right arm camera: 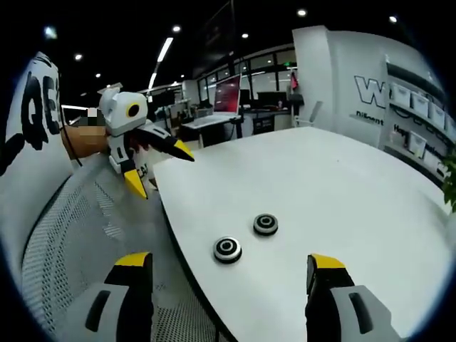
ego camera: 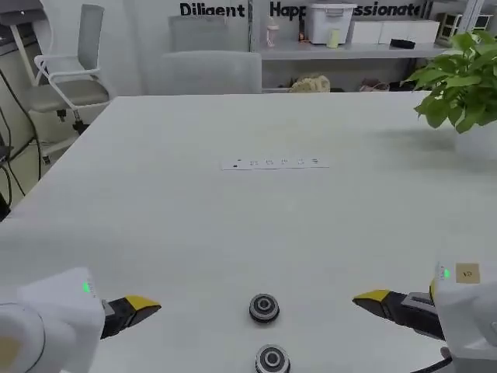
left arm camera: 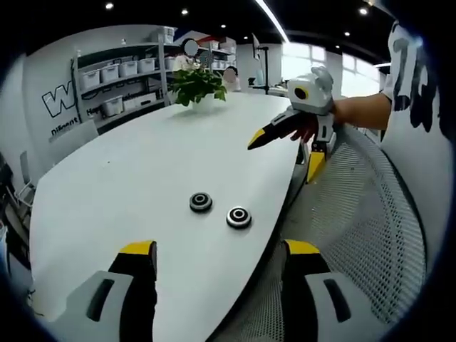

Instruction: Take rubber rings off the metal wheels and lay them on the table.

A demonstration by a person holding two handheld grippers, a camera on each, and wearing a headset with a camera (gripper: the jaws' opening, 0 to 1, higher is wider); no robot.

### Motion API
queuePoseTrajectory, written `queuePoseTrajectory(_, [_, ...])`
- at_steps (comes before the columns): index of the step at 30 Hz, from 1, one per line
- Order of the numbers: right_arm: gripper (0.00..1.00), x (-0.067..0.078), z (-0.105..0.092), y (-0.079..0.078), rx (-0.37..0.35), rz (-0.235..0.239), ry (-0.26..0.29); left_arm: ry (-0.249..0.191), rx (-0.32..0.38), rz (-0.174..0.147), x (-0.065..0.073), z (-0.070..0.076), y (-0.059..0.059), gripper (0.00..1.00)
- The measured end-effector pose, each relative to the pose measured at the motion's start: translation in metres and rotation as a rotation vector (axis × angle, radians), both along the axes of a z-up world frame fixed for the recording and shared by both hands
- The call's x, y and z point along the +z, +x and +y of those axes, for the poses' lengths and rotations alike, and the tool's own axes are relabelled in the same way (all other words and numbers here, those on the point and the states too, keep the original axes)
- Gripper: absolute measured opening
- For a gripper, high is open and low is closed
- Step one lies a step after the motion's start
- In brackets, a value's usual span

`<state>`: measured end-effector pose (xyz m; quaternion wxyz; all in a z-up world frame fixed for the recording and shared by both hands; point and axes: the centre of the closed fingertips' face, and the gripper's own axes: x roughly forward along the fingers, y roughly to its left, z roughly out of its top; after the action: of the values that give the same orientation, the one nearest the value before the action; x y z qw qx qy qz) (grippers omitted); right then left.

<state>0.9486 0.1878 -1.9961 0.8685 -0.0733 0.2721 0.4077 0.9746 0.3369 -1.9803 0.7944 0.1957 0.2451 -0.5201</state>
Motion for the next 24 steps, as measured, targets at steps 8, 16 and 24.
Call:
queuePoseTrajectory(8, [0.87, -0.0009, 0.0002, -0.0015, 0.004, 0.008, 0.000, 0.016, -0.017, 0.014, -0.0034, -0.0015, -0.0030, 0.66])
queuePoseTrajectory(16, [0.86, -0.0015, 0.0008, -0.0021, 0.012, 0.005, -0.010, 0.008, -0.018, 0.016, -0.0020, -0.0021, -0.0033, 0.66])
queuePoseTrajectory(24, [0.86, -0.0032, 0.0019, -0.0045, 0.042, -0.014, -0.054, 0.005, -0.047, 0.030, -0.0023, -0.0059, -0.0076, 0.66])
